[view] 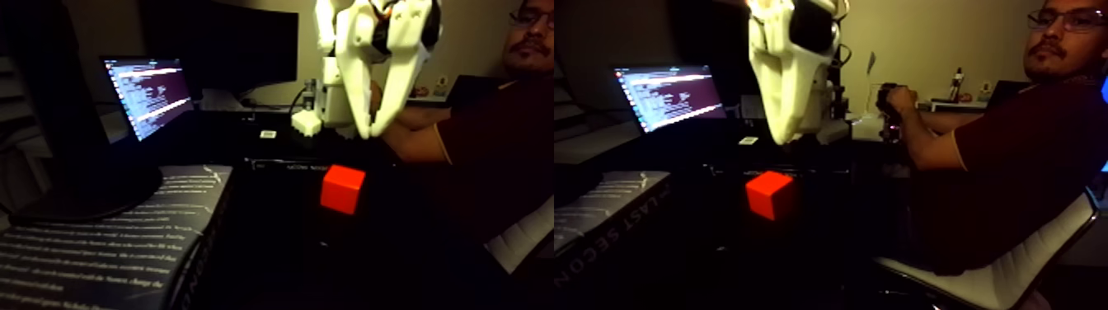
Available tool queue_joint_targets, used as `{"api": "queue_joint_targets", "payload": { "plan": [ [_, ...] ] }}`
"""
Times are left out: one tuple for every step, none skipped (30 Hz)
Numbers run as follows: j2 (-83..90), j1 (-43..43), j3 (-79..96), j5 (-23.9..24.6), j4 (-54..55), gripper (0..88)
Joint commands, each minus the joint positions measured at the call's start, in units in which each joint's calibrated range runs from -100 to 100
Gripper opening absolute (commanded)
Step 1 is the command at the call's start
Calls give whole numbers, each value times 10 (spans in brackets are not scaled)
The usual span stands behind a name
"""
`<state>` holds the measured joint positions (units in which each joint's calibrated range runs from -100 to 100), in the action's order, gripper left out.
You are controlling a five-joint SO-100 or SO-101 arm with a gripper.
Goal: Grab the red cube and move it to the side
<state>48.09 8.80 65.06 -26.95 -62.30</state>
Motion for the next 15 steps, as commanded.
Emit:
{"api": "queue_joint_targets", "payload": {
  "plan": [
    [-34, -12, -22, -39, -1, 15],
    [-43, -18, -23, -44, 1, 15],
    [-50, -21, -23, -47, 4, 15],
    [-56, -22, -23, -50, 5, 15],
    [-62, -23, -23, -55, 5, 16],
    [-69, -23, -24, -60, 6, 16],
    [-75, -23, -28, -63, 6, 17],
    [-79, -24, -37, -64, -1, 25],
    [-83, -24, -45, -64, -5, 46],
    [-87, -24, -54, -64, -12, 73],
    [-91, -24, -63, -64, -20, 99],
    [-95, -25, -74, -64, -26, 114],
    [-99, -25, -84, -64, -31, 126],
    [-104, -25, -93, -64, -37, 131],
    [-109, -25, -101, -65, -41, 134]
  ]
}}
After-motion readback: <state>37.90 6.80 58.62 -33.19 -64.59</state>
